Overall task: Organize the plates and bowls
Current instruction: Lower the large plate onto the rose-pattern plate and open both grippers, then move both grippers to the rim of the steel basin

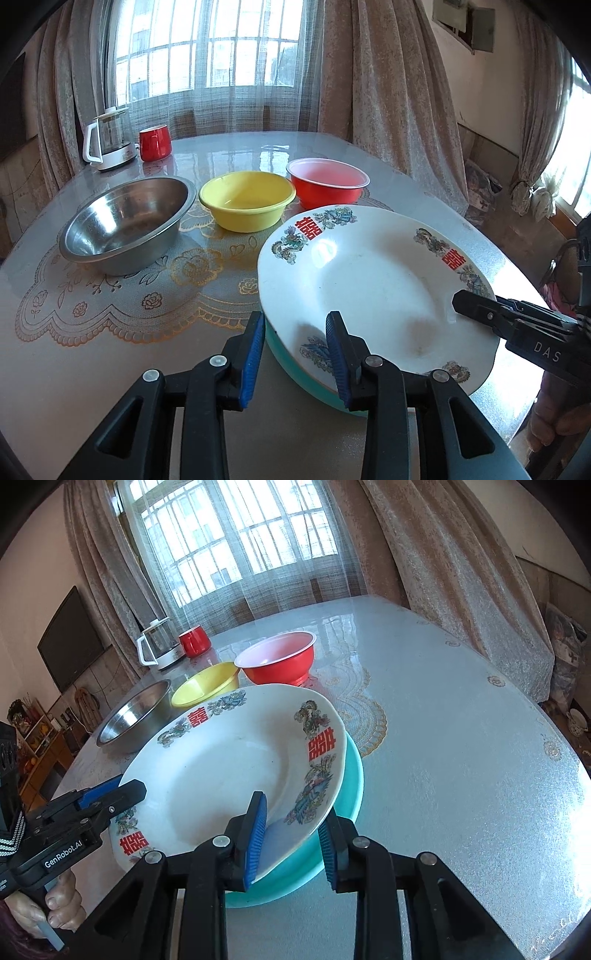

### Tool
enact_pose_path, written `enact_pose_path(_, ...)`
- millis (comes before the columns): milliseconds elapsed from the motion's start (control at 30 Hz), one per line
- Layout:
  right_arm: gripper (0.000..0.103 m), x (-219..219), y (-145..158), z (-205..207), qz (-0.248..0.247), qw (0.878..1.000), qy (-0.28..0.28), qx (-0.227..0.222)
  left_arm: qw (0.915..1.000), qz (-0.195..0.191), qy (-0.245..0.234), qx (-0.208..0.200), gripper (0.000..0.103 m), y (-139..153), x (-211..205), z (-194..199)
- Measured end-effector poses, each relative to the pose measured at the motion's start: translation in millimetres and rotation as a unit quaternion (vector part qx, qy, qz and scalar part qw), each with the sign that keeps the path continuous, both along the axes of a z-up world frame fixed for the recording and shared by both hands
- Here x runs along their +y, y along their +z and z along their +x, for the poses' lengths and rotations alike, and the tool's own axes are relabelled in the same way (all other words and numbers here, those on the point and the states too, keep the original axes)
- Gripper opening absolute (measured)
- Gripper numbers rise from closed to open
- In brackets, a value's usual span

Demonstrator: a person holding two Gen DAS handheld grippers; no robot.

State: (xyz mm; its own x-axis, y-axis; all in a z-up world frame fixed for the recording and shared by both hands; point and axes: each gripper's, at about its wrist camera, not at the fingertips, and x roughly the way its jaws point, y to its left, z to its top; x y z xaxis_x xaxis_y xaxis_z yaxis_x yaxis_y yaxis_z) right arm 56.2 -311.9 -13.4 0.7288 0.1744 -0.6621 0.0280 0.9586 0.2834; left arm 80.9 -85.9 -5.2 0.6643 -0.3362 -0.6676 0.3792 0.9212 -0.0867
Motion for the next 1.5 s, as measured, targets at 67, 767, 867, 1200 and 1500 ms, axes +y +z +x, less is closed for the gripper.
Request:
enact_pose_path(67,0.027,0,0,-1,0.005,1.0,0.001,0.003,1.0,-0.003,0.0,0.004,0.035,0,1,0)
enact_pose_path(767,0.027,-1,-2,-1,0.042,0.999,0.004,0.023,0.9995,-0.023,0.01,0.018,0.038,6,16,-8)
enact_pose_path(867,0.028,-3,-2,-1,0.047,0.998,-0.004,0.028,0.9994,-0.026,0.015,0.019,0.042,6,21,-8)
enact_pose_path(1200,0.03,-17,12,-8,0.049,0.998,-0.048,0.015,0.9978,-0.04,0.046,0.026,0.046,6,45,-9)
enact_pose_path(1500,0.033,0,55,3,0.018,0.999,-0.042,-0.026,0.9931,-0.028,0.105,0.044,0.048,-4,87,-5)
